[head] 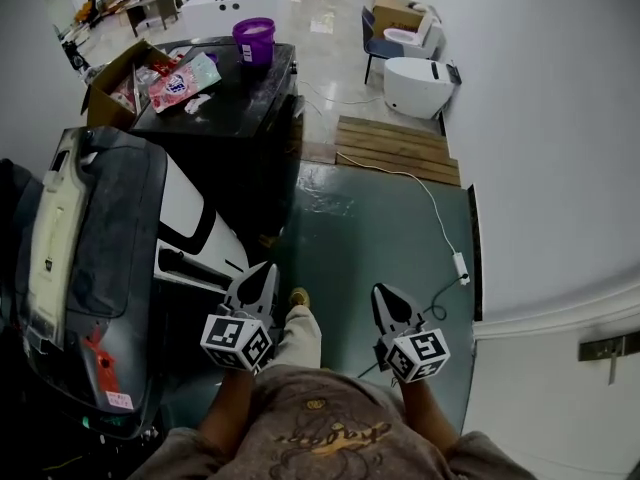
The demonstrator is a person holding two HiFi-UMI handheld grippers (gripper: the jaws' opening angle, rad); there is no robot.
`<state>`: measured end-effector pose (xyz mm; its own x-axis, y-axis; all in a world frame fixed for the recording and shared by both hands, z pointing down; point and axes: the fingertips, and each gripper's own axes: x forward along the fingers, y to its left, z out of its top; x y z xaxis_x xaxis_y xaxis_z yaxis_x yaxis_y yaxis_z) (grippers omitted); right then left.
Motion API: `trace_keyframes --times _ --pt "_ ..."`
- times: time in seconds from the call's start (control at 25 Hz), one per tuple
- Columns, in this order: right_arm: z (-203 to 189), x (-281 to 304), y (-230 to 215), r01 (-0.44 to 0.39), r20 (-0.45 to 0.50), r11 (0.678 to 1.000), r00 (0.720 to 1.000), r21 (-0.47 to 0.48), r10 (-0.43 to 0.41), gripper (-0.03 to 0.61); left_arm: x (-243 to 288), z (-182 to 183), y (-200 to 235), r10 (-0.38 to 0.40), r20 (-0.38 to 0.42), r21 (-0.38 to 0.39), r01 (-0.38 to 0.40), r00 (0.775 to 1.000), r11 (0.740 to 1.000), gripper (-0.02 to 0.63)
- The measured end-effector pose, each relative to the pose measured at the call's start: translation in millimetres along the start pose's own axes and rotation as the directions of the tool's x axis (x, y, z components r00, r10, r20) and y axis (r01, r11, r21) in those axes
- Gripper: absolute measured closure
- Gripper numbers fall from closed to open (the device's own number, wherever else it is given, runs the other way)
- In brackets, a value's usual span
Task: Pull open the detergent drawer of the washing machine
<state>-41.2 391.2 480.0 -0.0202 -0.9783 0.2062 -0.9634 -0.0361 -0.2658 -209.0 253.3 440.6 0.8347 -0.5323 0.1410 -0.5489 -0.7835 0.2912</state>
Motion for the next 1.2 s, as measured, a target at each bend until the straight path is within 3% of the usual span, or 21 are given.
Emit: trace_keyframes --times 0.68,1.2 --pt "71 177 -84 0.031 -0.027 0.999 0.999 0.014 -0.03 0.577 190 83 92 -0.023 -0.005 -0.032 0.023 1.0 0.999 0.592" --pt "109 297 -104 0.001 -0.019 1.0 1.0 0.03 0.0 0.577 267 118 160 -0.005 -0.021 -0.02 0.005 1.0 1.0 0.592"
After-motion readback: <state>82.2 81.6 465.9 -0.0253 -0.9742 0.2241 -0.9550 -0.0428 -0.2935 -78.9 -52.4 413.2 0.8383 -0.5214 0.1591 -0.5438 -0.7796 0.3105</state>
